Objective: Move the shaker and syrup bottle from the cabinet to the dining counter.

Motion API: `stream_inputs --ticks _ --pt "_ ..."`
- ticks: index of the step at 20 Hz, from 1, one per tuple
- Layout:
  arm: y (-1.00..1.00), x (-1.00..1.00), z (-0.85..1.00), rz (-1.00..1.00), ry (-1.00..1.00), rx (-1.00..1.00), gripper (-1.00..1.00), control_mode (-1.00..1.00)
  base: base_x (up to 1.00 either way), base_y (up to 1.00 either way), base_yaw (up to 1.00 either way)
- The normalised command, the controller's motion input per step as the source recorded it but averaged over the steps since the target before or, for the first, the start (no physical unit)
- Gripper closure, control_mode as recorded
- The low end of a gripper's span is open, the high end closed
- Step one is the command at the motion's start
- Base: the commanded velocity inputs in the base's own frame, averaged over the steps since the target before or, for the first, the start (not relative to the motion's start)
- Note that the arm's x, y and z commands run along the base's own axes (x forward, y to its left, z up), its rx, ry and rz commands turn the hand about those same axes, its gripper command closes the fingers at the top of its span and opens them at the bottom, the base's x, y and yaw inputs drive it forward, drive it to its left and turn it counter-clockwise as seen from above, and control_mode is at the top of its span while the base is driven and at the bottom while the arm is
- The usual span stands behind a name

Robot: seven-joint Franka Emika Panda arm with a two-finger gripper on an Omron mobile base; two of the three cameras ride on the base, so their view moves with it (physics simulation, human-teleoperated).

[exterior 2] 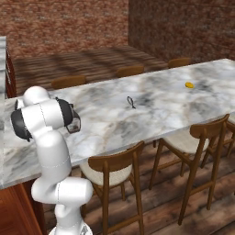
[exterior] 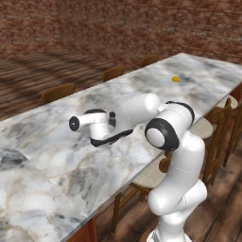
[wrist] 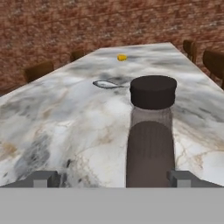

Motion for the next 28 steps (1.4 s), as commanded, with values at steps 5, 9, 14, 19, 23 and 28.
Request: stream_inputs --ticks 5,9,14,19,23,28 --pt "0.28 -0.25 -0.09 -0.09 -0.08 0.06 -1.0 -1.0 0.0 0.0 0.0" --pt "0.25 -0.34 -0.01 -0.08 -0.05 0.09 -1.0 -1.0 0.0 0.0 0.0" --pt "0.16 -0.44 0.17 0.03 0.0 0.12 -1.0 -1.0 0.0 0.0 0.0" --pt "0.05 -0.51 0.29 0.35 0.03 0.02 -1.0 -1.0 0.0 0.0 0.0" --pt "0.0 -0.58 0.32 0.48 0.05 0.0 -1.0 -1.0 0.0 0.0 0.0" --pt "0.0 -0.57 0.42 0.47 0.06 0.01 -1.0 -1.0 0.0 0.0 0.0"
